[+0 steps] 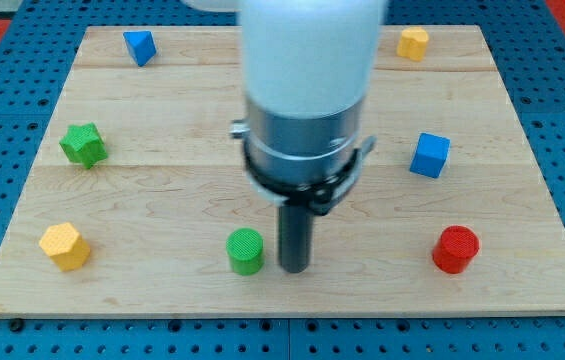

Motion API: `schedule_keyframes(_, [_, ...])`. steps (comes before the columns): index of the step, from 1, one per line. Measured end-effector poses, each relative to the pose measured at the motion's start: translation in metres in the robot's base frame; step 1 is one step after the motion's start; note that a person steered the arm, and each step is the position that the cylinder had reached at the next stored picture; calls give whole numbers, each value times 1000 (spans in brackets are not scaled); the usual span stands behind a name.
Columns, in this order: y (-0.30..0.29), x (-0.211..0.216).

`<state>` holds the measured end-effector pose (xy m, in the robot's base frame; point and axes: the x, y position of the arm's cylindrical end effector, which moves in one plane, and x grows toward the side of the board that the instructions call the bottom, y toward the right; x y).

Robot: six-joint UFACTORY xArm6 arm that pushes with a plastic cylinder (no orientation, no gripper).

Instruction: Slide the yellow hexagon towards the green star

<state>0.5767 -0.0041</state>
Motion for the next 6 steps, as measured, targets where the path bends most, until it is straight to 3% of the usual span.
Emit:
schedule_keyframes(3, [-94, 26])
schedule_keyframes(5, [-234, 16])
schedule_keyframes(6, [-238, 15])
